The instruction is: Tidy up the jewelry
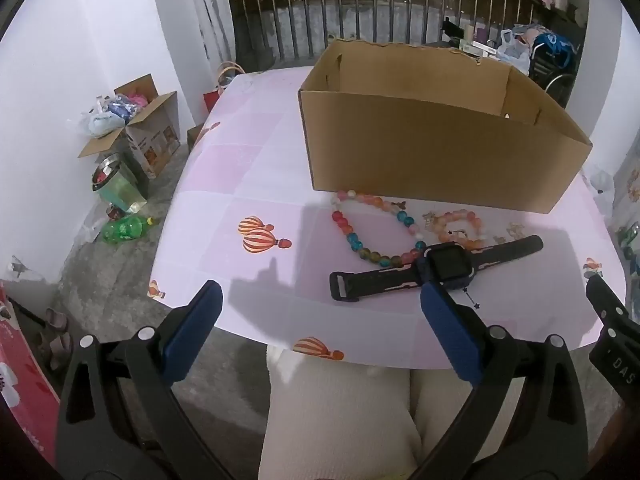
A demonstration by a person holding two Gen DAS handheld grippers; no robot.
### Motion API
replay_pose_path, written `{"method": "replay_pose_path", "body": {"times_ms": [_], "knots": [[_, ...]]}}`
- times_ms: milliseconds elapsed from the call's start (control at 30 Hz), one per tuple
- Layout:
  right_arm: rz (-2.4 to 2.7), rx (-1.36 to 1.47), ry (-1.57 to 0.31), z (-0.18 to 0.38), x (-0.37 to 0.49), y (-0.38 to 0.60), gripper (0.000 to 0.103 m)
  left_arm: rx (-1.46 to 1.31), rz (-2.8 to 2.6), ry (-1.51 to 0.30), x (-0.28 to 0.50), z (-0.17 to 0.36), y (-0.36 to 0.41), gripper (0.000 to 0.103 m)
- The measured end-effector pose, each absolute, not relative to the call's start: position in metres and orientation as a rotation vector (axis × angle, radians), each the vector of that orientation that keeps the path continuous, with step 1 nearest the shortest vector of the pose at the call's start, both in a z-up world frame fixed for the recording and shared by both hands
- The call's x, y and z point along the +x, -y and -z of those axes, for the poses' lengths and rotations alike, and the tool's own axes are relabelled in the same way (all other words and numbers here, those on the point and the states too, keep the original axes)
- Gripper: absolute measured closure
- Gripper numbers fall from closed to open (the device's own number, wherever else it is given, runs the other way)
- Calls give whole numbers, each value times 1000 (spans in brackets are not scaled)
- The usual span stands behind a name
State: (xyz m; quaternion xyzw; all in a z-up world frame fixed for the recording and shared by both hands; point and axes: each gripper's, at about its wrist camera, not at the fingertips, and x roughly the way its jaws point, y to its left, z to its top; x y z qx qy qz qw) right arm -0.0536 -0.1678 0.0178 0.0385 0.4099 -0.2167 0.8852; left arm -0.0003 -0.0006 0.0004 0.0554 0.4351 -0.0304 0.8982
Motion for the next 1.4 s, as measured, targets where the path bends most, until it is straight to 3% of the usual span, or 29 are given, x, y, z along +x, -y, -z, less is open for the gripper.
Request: {"method": "replay_pose_path", "body": {"times_ms": [1400], "knots": [[437,75,-870,-15,-50,167,6,114,87,-930,10,8,2,7]]}}
